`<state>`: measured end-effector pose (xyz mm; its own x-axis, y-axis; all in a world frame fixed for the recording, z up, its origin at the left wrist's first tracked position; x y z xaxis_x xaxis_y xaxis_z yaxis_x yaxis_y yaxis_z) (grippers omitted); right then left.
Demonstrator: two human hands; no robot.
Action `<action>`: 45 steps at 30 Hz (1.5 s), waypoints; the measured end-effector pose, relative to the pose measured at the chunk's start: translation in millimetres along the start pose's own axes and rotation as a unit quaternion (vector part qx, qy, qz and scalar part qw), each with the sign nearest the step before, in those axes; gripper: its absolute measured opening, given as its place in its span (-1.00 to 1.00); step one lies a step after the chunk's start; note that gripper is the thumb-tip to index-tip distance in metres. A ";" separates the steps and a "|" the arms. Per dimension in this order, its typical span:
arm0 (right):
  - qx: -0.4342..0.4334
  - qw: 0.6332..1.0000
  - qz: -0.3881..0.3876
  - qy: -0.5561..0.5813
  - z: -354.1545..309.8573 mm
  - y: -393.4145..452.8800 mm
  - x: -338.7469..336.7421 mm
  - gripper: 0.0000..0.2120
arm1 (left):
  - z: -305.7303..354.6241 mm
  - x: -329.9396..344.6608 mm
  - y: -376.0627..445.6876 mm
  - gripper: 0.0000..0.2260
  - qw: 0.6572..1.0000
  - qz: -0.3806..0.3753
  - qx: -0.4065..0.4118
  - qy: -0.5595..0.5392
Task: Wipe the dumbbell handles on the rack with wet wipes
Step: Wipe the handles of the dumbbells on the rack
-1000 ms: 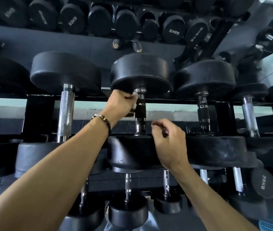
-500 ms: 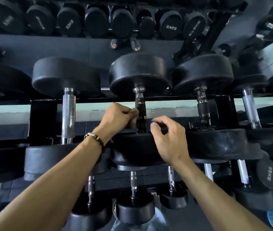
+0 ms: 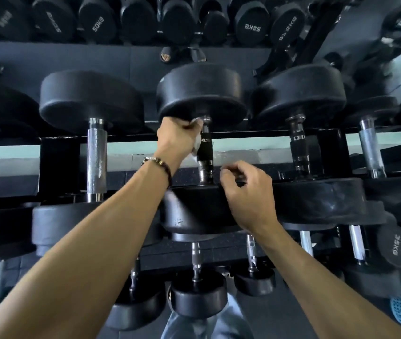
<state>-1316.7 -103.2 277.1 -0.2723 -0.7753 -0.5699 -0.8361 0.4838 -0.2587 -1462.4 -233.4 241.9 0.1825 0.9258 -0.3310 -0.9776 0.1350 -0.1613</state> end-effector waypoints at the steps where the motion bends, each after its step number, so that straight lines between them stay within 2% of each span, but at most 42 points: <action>1: 0.001 1.000 -0.001 0.000 -0.2 -0.2 -0.1 -0.81 | 5.4 1.1 -6.2 -0.75 0.999 -0.013 0.012 0.027; 5: 0.000 1.000 -0.003 -0.003 -2.7 0.9 0.7 -0.80 | 12.1 2.6 -33.9 -0.66 0.985 -0.101 0.050 0.134; 11: -0.012 1.000 0.002 -0.006 -5.4 -0.1 -1.0 -0.77 | 5.0 8.4 -38.7 -0.60 0.991 -0.131 0.017 0.020; 13: -0.009 1.000 0.002 -0.003 -3.9 0.2 -1.5 -0.75 | 1.6 8.2 -39.3 -0.55 0.993 -0.117 -0.003 -0.006; 15: -0.006 1.000 0.002 0.003 -3.1 -0.3 -0.9 -0.76 | -3.8 8.0 -30.9 -0.55 0.991 -0.063 -0.064 -0.102; 17: -0.005 1.000 0.005 0.005 -2.0 -0.4 -0.1 -0.76 | -7.3 7.4 -14.6 -0.72 0.977 0.012 -0.112 -0.182; 19: -0.004 1.000 0.006 0.005 -1.3 0.4 0.7 -0.76 | -6.4 6.0 -10.3 -0.85 0.969 0.036 -0.128 -0.210; 24: -0.004 1.000 0.005 0.006 -2.3 -0.7 -0.4 -0.78 | -15.3 7.5 -41.5 -0.69 0.979 -0.100 -0.112 -0.140; 29: 0.001 1.000 0.007 -0.003 0.1 1.0 -0.4 -0.84 | 1.2 10.4 -7.4 -0.72 0.975 -0.033 -0.099 -0.196; 33: -0.006 1.000 0.005 0.008 -3.2 -0.3 -1.7 -0.82 | -18.7 8.2 -33.0 -0.74 0.988 -0.042 -0.097 -0.110; 35: -0.004 1.000 0.003 0.012 -3.9 -0.9 -1.3 -0.81 | -18.6 10.3 -28.9 -0.71 0.986 -0.056 -0.088 -0.128; 39: -0.001 1.000 0.010 0.005 -2.8 -0.4 -1.6 -0.80 | -5.9 10.5 -0.7 -0.74 0.976 -0.004 -0.074 -0.205; 42: -0.007 1.000 0.006 0.013 -4.2 -1.6 -1.5 -0.80 | -14.1 7.0 -24.0 -0.71 0.992 -0.036 -0.054 -0.106; 45: -0.010 1.000 0.008 0.012 -4.0 -2.1 -1.9 -0.80 | -19.5 7.6 -24.3 -0.67 0.993 -0.048 -0.040 -0.100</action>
<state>-1316.3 -104.3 281.9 -0.2976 -0.7767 -0.5552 -0.8408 0.4886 -0.2328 -1435.2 -236.5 225.3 0.2424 0.9627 -0.1200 -0.9439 0.2054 -0.2587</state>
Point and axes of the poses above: each hand's wrist, its own y-axis towards the middle knuckle, its own x-axis out of the palm, z = x × y, the point moved 7 cm from there along y, towards the middle knuckle, and after that the axes turned 14 degrees about x, right-handed, at the moved point
